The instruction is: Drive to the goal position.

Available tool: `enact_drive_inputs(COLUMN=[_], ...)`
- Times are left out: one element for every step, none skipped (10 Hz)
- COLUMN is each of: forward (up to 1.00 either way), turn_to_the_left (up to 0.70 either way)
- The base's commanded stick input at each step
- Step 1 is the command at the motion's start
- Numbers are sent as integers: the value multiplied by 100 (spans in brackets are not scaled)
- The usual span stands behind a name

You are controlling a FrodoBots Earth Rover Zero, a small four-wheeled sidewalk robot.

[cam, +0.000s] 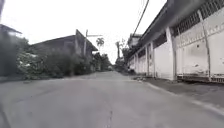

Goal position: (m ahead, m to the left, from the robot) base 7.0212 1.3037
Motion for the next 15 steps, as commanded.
enact_drive_inputs(forward=[85, 85, 85, 85, 85, 85, 85, 85, 85, 85, 85, 85, 85, 85, 85], turn_to_the_left=[0, 0, 0, 0, 0, -14, -28, -28, -19, -10, 0, 0, 0, 0, 0])
